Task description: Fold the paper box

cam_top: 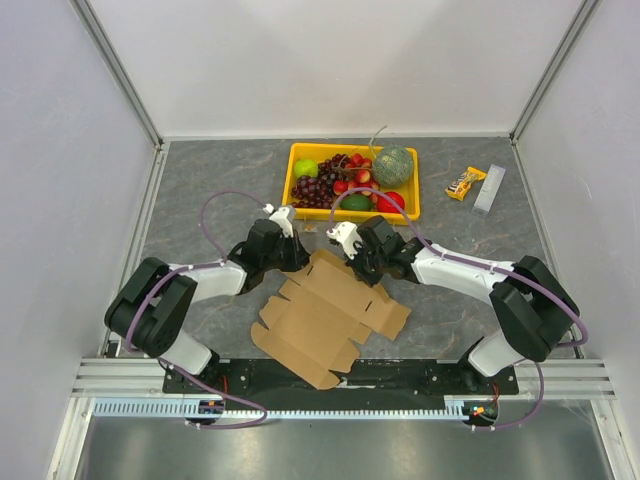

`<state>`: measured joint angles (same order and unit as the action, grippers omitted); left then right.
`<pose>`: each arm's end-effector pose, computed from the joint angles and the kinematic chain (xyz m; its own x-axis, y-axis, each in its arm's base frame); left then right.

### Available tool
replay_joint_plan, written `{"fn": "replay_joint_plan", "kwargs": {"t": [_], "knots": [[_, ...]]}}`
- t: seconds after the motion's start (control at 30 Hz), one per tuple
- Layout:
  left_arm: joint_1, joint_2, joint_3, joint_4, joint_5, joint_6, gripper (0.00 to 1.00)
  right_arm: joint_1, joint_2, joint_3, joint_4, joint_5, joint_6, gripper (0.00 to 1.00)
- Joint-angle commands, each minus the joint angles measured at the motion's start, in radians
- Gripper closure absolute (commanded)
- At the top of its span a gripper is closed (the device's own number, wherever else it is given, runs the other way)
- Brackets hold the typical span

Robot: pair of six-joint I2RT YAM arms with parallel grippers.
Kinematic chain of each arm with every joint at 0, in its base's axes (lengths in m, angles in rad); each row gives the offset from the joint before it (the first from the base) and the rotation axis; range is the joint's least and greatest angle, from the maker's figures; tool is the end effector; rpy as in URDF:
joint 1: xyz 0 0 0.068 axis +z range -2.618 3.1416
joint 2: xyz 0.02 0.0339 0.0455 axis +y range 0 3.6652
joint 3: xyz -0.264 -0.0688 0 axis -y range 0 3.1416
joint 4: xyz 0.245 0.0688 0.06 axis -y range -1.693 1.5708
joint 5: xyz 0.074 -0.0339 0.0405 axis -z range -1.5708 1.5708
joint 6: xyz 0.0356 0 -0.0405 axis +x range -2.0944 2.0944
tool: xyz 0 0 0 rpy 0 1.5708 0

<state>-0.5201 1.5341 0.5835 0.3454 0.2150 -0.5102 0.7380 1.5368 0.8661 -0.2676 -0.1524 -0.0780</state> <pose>0.2487 -0.1512 0.1509 -0.7423 -0.1247 -0.6584 0.3155 0.8018 -0.5075 0.2219 0.2091 0.1840 -0.5379 -0.5933 -0.5989 -0.7757 0.6265 0.0760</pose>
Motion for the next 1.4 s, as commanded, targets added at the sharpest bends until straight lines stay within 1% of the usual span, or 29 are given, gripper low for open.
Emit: {"fn": "replay_joint_plan", "kwargs": {"t": [0.0, 0.47, 0.67, 0.83, 1.0, 1.23, 1.27, 1.37], "knots": [[-0.027, -0.02, 0.006, 0.035, -0.025, -0.034, 0.98, 0.006, -0.01, 0.007, 0.044, -0.001, 0.015, 1.0], [-0.106, 0.054, 0.098, 0.035, -0.035, -0.047, 0.98, 0.006, 0.005, 0.001, 0.047, -0.029, 0.017, 1.0], [-0.109, 0.057, 0.113, 0.012, -0.049, -0.042, 0.98, 0.006, 0.0, -0.006, 0.047, -0.018, 0.02, 1.0], [-0.1, -0.002, 0.081, -0.065, -0.129, -0.031, 0.98, 0.006, -0.013, -0.018, 0.048, 0.033, 0.033, 1.0], [-0.071, -0.118, 0.046, -0.137, -0.195, -0.011, 0.98, 0.006, -0.03, -0.033, 0.057, 0.037, 0.046, 1.0], [0.035, -0.219, 0.009, -0.243, -0.216, 0.016, 0.98, 0.006, -0.032, -0.033, 0.05, 0.043, 0.038, 1.0], [0.04, -0.229, -0.002, -0.252, -0.244, 0.021, 0.98, 0.006, -0.033, -0.033, 0.048, 0.043, 0.038, 1.0], [0.042, -0.246, -0.025, -0.279, -0.255, 0.029, 0.98, 0.006, -0.033, -0.03, 0.041, 0.057, 0.038, 1.0]]}}
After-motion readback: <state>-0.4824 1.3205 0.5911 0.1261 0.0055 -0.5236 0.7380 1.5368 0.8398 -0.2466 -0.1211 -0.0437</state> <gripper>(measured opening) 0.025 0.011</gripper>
